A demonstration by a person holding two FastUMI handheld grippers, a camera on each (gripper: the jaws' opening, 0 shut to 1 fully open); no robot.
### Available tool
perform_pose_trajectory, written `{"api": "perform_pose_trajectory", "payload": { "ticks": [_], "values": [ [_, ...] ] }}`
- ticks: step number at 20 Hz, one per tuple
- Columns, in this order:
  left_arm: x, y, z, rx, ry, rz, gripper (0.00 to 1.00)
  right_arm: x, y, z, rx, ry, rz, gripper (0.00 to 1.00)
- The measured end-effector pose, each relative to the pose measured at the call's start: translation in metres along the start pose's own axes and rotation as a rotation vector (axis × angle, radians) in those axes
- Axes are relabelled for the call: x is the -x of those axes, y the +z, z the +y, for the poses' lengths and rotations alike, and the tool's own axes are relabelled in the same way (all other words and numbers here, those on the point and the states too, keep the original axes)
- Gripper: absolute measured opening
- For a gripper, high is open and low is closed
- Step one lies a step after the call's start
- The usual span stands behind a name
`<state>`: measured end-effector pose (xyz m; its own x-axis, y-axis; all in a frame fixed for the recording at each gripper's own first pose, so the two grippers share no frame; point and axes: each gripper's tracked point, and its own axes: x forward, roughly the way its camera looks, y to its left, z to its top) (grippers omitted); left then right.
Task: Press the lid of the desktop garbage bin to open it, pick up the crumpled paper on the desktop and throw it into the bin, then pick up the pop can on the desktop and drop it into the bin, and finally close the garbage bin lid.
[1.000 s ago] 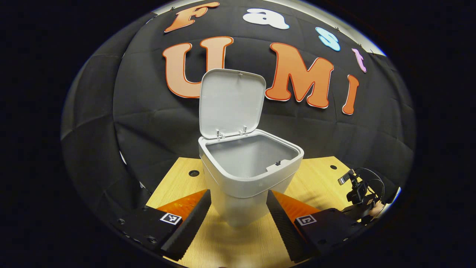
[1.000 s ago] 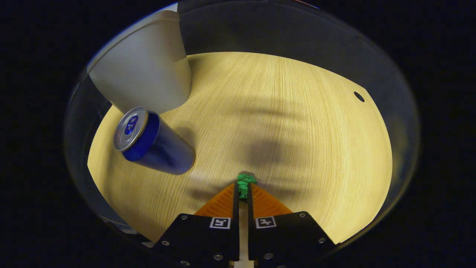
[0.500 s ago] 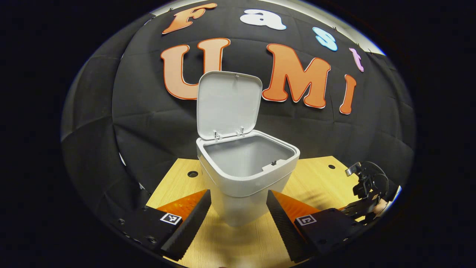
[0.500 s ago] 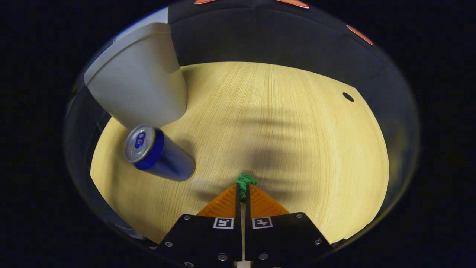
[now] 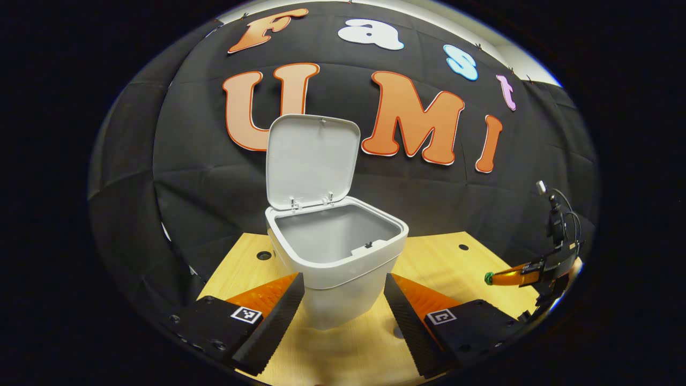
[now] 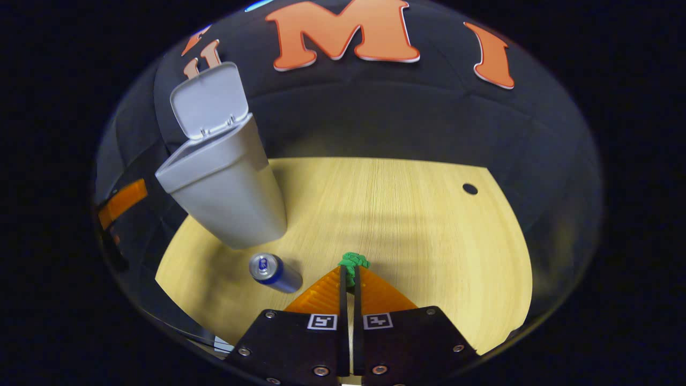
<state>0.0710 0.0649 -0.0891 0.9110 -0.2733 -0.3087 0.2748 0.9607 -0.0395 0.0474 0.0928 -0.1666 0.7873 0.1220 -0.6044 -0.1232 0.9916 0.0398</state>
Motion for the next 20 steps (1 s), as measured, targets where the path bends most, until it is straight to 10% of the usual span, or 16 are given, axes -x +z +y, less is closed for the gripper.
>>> {"api": "perform_pose_trajectory", "payload": {
  "ticks": [10, 20],
  "values": [
    [0.021, 0.01, -0.003, -0.021, -0.007, -0.033, 0.95, 0.079, 0.162, 0.059, 0.126, 0.13, -0.297, 0.02],
    [0.052, -0.01, 0.023, 0.018, 0.039, -0.022, 0.95, 0.029, 0.228, 0.19, 0.265, 0.312, -0.371, 0.03]
  ]
}}
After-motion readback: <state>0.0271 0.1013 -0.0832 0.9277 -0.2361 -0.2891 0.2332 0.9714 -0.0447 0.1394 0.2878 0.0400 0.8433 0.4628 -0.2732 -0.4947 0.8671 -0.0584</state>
